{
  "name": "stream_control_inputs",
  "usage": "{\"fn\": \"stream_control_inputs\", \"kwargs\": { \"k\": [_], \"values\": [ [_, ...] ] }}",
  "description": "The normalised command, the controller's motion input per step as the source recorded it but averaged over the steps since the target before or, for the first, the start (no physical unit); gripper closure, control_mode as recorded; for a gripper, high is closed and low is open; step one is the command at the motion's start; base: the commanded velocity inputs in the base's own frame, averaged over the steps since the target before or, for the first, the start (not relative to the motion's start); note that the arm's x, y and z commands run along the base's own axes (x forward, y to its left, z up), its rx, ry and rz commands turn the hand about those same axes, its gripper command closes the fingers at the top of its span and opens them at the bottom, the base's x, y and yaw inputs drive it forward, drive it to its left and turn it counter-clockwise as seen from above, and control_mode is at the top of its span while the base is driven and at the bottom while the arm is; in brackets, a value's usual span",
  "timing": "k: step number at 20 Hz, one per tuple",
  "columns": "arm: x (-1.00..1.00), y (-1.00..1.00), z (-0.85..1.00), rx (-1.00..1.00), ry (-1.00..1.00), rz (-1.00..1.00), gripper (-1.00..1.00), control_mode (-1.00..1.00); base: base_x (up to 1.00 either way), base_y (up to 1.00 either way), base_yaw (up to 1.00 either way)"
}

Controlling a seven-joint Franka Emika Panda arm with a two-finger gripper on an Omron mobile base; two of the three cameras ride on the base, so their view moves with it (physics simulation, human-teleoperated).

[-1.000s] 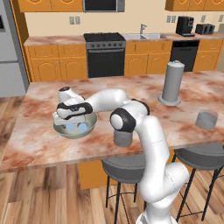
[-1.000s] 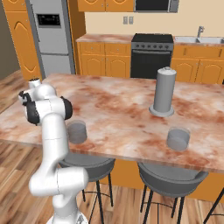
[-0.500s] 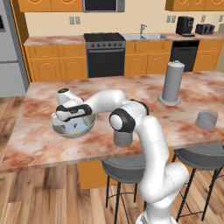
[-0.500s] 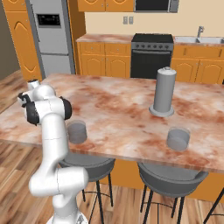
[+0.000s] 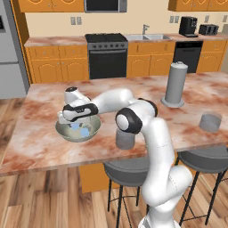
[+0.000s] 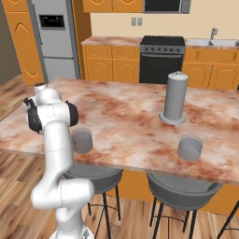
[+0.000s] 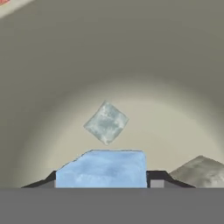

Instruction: There are four ice cubes in the ice bowl. Place two ice cubes in each glass of water.

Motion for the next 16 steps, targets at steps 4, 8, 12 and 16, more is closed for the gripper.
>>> {"fn": "stream_control_inputs", "kwargs": {
  "k": [4,8,12,16],
  "values": [
    [-0.32,-0.39,0.35,0.10,-0.19,0.00,1.00,-1.00,0.00,0.00,0.00],
    [-0.56,-0.27,0.90,0.04,-0.36,0.05,1.00,-1.00,0.00,0.00,0.00],
    [-0.80,-0.64,0.99,0.00,-0.43,0.01,1.00,-1.00,0.00,0.00,0.00],
    [-0.81,-0.83,0.94,0.00,-0.37,0.03,1.00,-1.00,0.00,0.00,0.00]
  ]
}}
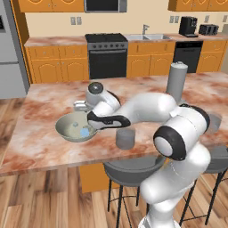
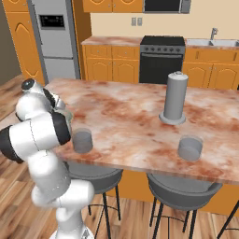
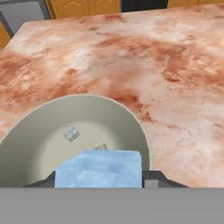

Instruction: There are four ice cubes in the ice bowl. Place two ice cubes in each glass of water.

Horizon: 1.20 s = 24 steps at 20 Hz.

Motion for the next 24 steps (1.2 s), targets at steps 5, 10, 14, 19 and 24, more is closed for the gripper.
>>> {"fn": "stream_control_inputs", "kwargs": {
  "k": [5,10,14,19,24],
  "values": [
    [-0.68,-1.00,0.60,0.01,-0.02,0.02,1.00,-1.00,0.00,0.00,0.00],
    [-0.37,-1.00,0.83,0.01,0.08,-0.06,1.00,-1.00,0.00,0.00,0.00],
    [-0.07,-1.00,1.00,0.02,0.05,-0.14,1.00,-1.00,0.00,0.00,0.00],
    [0.00,-1.00,0.61,0.01,0.09,-0.31,1.00,-1.00,0.00,0.00,0.00],
    [0.00,-1.00,0.22,0.04,0.12,-0.40,1.00,-1.00,0.00,0.00,0.00]
  ]
}}
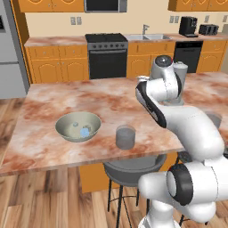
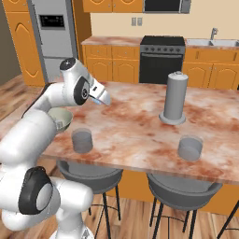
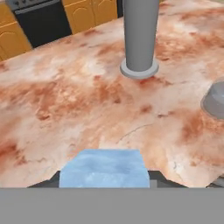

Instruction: There are four ice cubes in the ice bowl. Place two ice cubes in each glass of water.

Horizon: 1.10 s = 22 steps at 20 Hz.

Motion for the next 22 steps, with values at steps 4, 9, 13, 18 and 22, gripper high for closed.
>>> {"fn": "stream_control_inputs", "kwargs": {
  "k": [4,9,13,18,22],
  "values": [
    [0.00,-1.00,-0.04,0.03,0.18,-0.42,1.00,-1.00,0.00,0.00,0.00],
    [-0.08,-1.00,-0.42,0.13,0.05,-0.32,1.00,-1.00,0.00,0.00,0.00],
    [-0.50,-1.00,-0.34,0.18,-0.01,-0.15,1.00,-1.00,0.00,0.00,0.00],
    [-0.57,-1.00,-0.08,0.19,-0.08,-0.08,1.00,-1.00,0.00,0.00,0.00],
    [-0.30,-1.00,-0.02,0.13,-0.07,0.00,1.00,-1.00,0.00,0.00,0.00]
  ]
}}
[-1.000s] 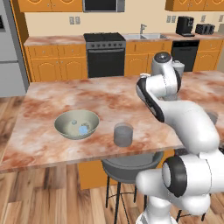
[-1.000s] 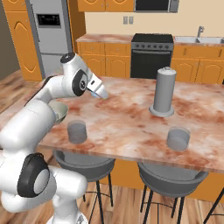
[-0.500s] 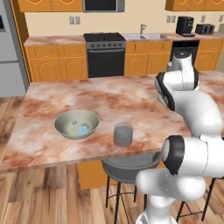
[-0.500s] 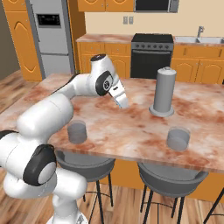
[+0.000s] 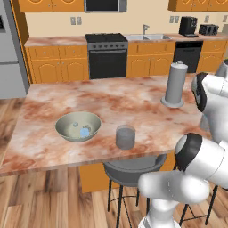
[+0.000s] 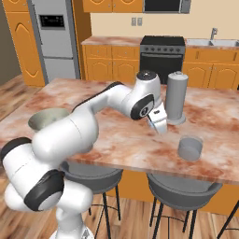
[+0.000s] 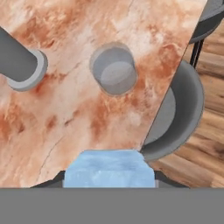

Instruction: There are four ice cubes in the ice bowl. Place two ice cubes in each glass of water.

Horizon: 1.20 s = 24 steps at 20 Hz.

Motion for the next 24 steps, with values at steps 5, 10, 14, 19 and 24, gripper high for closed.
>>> {"fn": "stream_control_inputs", "kwargs": {
  "k": [5,10,14,19,24],
  "values": [
    [0.00,-0.90,-0.19,0.00,0.00,0.00,1.00,-1.00,0.00,0.00,0.00],
    [0.00,-0.70,-0.23,0.00,0.00,0.01,1.00,-1.00,0.00,0.00,0.00],
    [0.00,-0.29,-0.28,0.00,0.00,0.03,1.00,-1.00,0.00,0.00,0.00],
    [0.00,-0.07,-0.33,0.00,0.00,0.02,1.00,-1.00,0.00,0.00,0.00],
    [0.05,0.00,-0.30,0.00,-0.01,0.00,1.00,-1.00,0.00,0.00,0.00]
  ]
}}
